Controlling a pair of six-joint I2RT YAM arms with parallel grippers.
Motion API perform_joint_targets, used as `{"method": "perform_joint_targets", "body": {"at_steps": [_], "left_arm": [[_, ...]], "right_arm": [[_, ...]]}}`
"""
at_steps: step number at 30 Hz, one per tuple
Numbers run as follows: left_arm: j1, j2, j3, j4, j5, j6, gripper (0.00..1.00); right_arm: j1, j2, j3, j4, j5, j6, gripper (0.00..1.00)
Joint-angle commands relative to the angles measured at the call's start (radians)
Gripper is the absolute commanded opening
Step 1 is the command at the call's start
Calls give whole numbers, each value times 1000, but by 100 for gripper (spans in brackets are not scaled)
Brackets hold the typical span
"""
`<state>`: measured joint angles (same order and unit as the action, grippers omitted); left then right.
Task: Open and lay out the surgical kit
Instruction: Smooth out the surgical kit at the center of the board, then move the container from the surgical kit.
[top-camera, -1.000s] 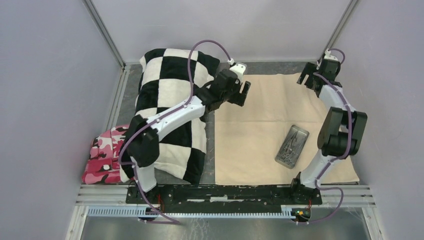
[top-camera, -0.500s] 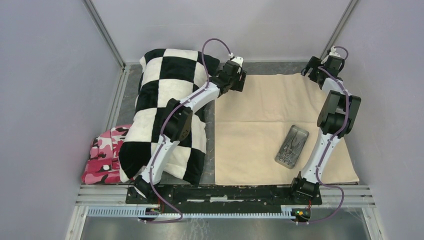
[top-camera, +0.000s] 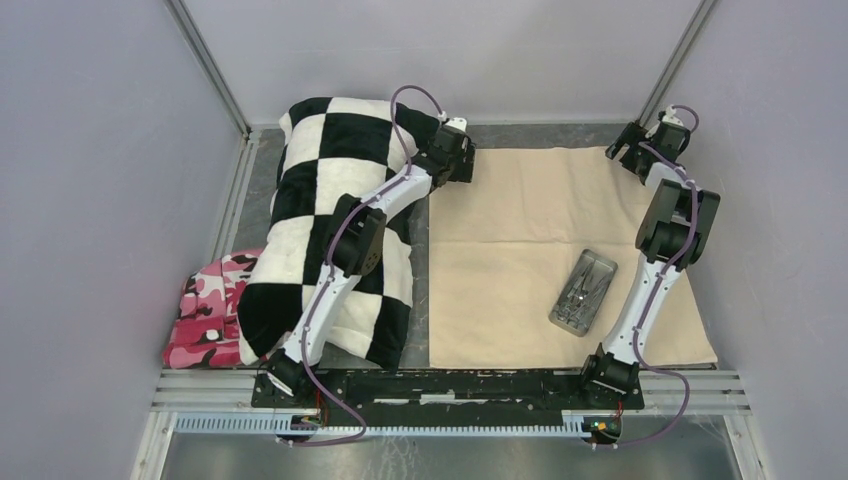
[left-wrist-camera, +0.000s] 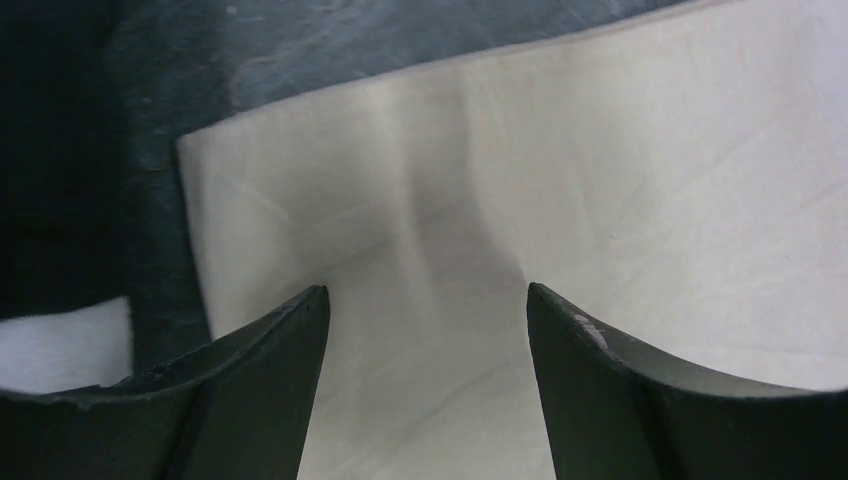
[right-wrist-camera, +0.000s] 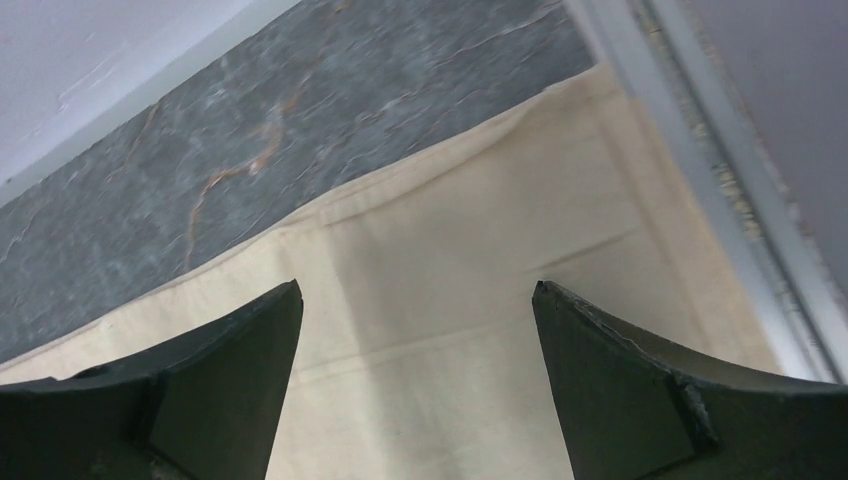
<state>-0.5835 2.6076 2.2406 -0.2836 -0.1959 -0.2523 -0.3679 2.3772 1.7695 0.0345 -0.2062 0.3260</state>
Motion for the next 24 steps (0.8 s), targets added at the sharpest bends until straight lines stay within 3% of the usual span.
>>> {"method": "perform_joint_targets", "body": {"at_steps": [1,9,13,15,17,24], "left_arm": [[57,35,10,-57,-57,-96,79],[51,-31,-25,-76,-29,-42,81],[32,-87,57,-140,39,15,88],[12,-149,75,-150,64,32,94],[-3,-224,69,-152,110,33,99],[-48,-428,5,-186,336,-77,100]], "right_arm": [[-44,57,29,-66,67,-9,93],[-45,69,171,-164,31,-41,92],[-21,33,329,-298,50,-85,92],[-3,-36,333,-346,77,-106,93],[16,-132,267,-371,96,-120,93],[154,-491,-161,-405,110,-138,93]]}}
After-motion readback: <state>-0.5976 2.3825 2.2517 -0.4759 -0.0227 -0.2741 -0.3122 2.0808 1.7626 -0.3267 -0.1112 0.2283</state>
